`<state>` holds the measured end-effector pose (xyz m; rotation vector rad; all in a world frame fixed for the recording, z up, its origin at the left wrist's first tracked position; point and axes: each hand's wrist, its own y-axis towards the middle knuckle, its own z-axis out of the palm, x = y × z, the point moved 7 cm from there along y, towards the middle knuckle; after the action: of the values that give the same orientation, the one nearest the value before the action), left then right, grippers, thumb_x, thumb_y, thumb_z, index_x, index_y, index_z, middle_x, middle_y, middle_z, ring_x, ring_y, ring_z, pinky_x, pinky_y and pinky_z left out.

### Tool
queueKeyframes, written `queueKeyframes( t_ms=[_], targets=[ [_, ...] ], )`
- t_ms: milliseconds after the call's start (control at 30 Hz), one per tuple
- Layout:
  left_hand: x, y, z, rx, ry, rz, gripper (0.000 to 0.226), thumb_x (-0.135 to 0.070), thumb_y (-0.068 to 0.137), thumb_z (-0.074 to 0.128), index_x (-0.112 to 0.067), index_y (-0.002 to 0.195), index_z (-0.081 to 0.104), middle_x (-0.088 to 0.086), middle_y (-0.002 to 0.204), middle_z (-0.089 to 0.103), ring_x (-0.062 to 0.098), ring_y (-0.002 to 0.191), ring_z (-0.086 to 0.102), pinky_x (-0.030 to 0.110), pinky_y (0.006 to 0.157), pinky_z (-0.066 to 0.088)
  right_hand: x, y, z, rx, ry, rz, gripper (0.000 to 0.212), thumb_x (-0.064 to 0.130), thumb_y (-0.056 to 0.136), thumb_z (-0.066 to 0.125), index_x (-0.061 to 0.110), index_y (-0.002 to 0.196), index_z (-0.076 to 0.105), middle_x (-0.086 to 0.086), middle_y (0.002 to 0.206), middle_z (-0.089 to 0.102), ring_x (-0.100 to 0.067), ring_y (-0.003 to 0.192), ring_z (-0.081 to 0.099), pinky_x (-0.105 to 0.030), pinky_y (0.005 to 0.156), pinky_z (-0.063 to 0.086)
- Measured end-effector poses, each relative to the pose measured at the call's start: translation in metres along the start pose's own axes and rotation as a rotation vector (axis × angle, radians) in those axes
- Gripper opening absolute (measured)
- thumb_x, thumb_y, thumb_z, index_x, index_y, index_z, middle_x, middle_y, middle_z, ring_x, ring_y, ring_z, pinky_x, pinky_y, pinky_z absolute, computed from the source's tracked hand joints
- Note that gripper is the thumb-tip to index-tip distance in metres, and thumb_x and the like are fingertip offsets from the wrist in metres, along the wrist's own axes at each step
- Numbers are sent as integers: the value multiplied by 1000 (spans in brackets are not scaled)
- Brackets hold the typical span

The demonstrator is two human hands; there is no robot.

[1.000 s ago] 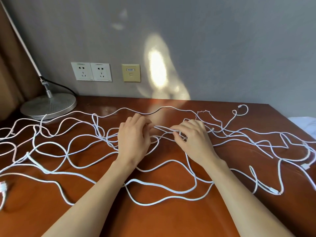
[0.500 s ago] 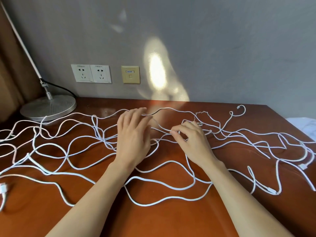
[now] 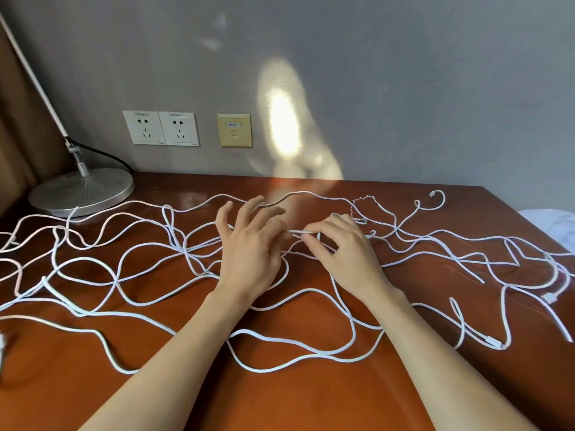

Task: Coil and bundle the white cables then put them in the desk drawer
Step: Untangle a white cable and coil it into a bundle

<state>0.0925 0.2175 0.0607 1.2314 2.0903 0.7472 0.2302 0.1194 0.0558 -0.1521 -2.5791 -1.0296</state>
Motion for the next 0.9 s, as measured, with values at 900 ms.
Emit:
queueKeyframes(
  t_ms=[900],
  targets=[
    [15,-6,-19,-113,-429,-310,33,-16,104,54,-15,137,51,-1,101,47,1,82,53,15,72,45,-21,-3,0,-20,43,205,22,27,103,61,27,117,78,14,91,56,-4,95,43,-26,94,35]
  ],
)
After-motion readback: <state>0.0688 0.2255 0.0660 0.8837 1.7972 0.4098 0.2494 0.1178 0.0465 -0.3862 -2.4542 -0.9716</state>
